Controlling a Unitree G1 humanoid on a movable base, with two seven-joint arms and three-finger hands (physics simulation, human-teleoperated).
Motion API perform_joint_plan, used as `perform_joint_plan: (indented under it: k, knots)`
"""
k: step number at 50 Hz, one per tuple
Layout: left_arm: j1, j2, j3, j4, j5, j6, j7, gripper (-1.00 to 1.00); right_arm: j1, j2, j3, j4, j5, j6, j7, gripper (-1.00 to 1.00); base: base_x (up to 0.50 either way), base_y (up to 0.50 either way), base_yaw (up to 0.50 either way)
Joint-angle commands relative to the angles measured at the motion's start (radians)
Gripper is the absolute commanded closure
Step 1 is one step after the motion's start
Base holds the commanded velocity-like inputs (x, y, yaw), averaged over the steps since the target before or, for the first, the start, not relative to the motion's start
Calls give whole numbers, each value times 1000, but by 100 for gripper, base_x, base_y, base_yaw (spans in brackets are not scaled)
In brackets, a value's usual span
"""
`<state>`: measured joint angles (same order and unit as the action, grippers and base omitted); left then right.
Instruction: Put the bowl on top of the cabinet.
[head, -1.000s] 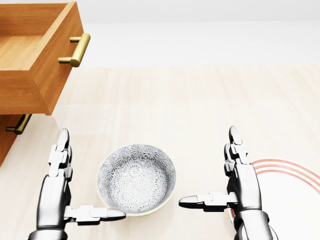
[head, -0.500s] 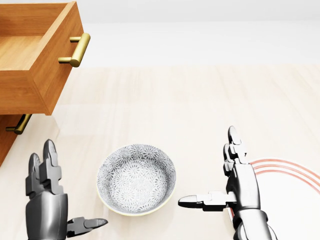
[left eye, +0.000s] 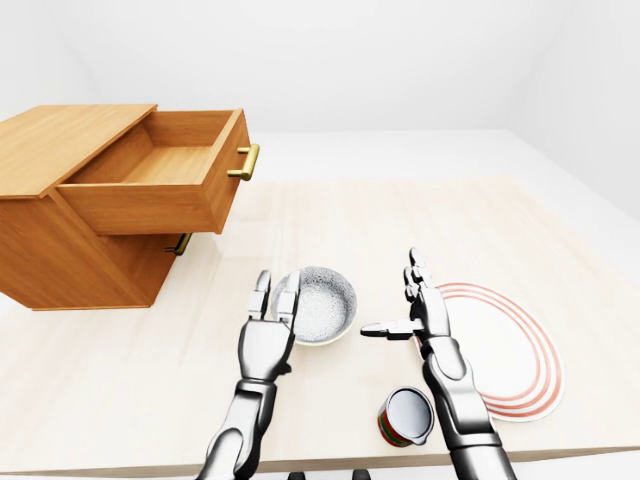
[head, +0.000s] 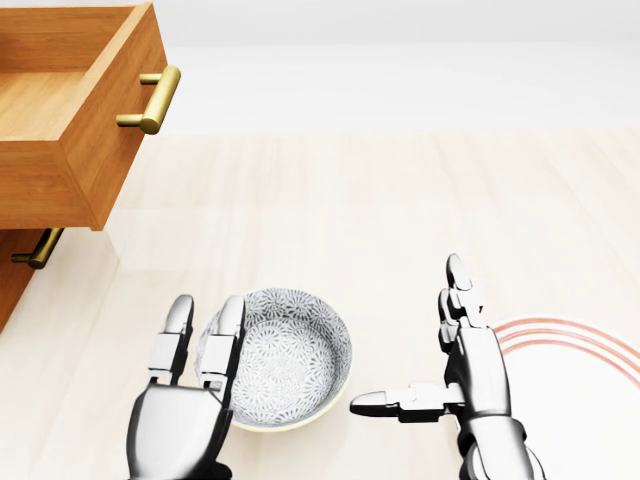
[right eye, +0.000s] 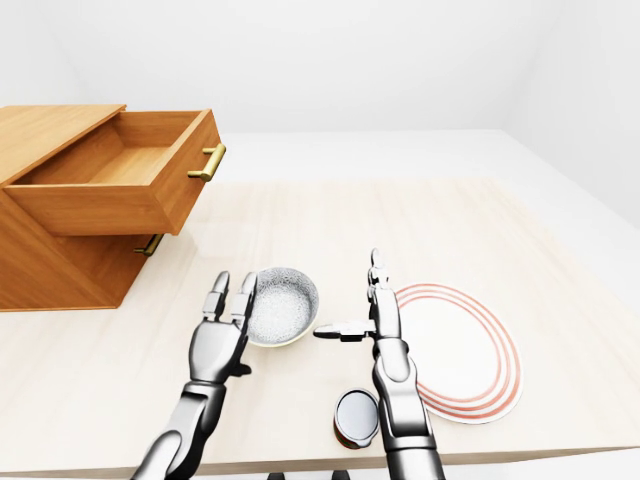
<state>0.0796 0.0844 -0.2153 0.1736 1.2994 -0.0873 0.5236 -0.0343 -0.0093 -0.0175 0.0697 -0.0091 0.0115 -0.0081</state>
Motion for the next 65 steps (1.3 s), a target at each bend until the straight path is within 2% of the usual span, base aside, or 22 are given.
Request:
perform_joint_plan:
  k: [1, 5, 17, 18, 19, 20, 65]
  knots:
    - [-36, 7, -62, 69, 112, 0, 0, -100, -7, 1, 3, 16, -3, -7, 1, -100, 0, 0, 0]
    - [-50, 8, -82, 100, 152, 0, 0, -100, -9, 1, 4, 23, -6, -10, 2, -100, 0, 0, 0]
    - [-88, 7, -92, 187, 170, 0, 0, -100, -15, 1, 7, 32, -11, -11, 2, -100, 0, 0, 0]
    - [-87, 9, -93, 182, 169, 0, 0, -51, -16, 1, 7, 33, -11, -11, 2, -100, 0, 0, 0]
    - [-85, 14, -94, 180, 164, 0, 0, 91, -16, 1, 7, 33, -10, -11, 3, -100, 0, 0, 0]
    - [-81, 11, -92, 176, 168, 0, 0, 95, -17, 1, 6, 34, -11, -11, 3, -100, 0, 0, 0]
    - [-51, 17, -97, 142, 173, 0, 0, 90, -10, 4, 13, 27, -15, -12, 4, -100, 0, 0, 0]
